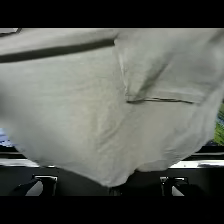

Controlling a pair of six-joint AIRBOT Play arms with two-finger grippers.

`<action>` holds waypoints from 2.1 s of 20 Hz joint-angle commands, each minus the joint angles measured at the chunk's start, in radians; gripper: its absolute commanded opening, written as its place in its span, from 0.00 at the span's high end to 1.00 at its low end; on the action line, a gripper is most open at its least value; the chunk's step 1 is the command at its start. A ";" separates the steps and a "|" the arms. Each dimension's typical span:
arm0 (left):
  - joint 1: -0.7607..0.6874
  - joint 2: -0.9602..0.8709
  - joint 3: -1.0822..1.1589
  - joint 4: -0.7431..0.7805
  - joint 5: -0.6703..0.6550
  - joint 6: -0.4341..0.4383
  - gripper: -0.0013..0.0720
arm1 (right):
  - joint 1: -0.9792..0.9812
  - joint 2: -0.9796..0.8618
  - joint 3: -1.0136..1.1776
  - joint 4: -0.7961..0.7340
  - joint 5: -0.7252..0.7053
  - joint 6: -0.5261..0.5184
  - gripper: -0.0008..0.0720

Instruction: Fold the clothes and pants, and hang the long-sleeved shirts on hangers.

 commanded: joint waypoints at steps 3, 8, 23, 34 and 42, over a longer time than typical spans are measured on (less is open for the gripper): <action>-0.060 -0.367 -0.174 -0.052 0.103 0.083 0.96 | 0.001 -0.372 -0.163 0.026 -0.048 0.039 0.94; -0.111 -0.720 -0.171 -0.053 0.350 0.083 0.96 | 0.001 -0.691 -0.163 0.032 -0.279 0.045 0.94; -0.116 -0.844 -0.172 -0.053 0.154 0.024 0.96 | 0.001 -0.835 -0.163 -0.092 -0.094 0.046 0.94; -0.142 -0.937 -0.174 -0.054 0.036 0.025 0.95 | 0.001 -0.926 -0.163 -0.088 0.035 0.046 0.94; -0.087 -0.864 -0.020 -0.048 -0.039 0.037 0.14 | -0.034 -0.832 -0.163 -0.001 0.117 -0.015 0.34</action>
